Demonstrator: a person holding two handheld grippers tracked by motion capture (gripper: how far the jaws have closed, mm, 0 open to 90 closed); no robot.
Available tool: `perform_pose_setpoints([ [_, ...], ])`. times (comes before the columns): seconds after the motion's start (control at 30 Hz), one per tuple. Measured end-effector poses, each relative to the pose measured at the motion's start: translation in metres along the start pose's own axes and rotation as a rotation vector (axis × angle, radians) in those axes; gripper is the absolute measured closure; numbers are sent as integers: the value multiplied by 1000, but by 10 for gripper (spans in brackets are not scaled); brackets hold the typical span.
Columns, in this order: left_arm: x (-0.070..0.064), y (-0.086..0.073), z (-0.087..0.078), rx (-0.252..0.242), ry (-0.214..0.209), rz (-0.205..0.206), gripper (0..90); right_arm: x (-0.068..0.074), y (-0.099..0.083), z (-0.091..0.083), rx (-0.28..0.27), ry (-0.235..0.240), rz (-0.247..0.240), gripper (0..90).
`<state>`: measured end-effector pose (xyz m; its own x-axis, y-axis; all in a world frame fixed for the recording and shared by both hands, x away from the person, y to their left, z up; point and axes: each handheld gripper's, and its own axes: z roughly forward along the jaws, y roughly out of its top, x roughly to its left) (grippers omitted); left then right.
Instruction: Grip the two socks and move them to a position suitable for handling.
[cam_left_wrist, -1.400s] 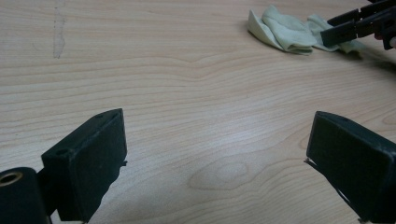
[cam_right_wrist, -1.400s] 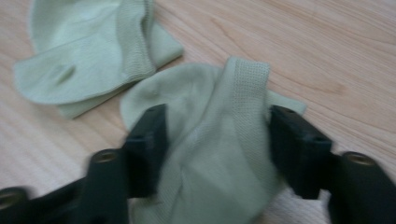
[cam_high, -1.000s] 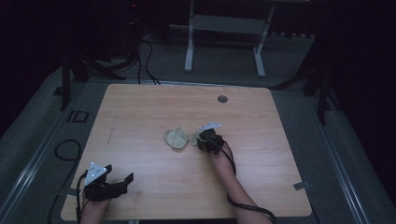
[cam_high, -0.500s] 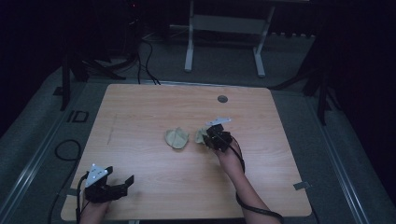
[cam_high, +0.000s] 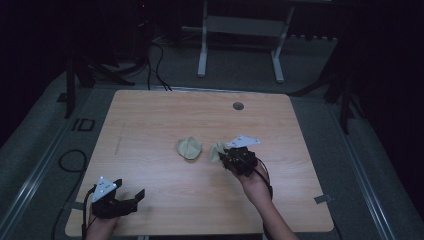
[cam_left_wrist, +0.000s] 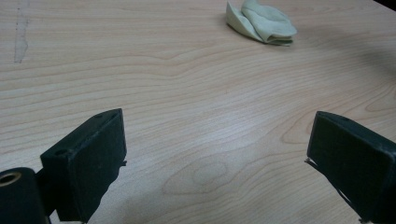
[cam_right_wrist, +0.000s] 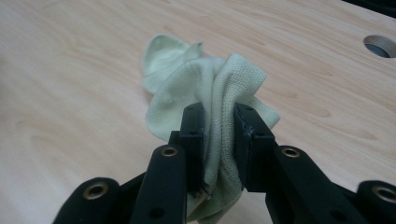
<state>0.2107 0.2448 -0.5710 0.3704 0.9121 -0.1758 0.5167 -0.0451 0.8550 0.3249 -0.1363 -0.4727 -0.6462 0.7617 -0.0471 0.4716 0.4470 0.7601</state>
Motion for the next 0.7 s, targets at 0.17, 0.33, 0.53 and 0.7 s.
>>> perform_pose_setpoints([
  [0.17, -2, 1, 0, -6, -4, 4, 46, 18, -10, -16, 5, 55, -10, 745],
  [0.33, -5, 3, 3, -2, -14, 15, 46, 32, -24, -27, -11, 62, -26, 744],
  [0.53, -8, 3, 3, -2, -24, 40, 46, 45, -39, -27, -16, 61, -29, 744],
  [0.7, -12, 4, 6, 1, -38, 59, 47, 60, -67, -8, 30, 67, -29, 743],
])
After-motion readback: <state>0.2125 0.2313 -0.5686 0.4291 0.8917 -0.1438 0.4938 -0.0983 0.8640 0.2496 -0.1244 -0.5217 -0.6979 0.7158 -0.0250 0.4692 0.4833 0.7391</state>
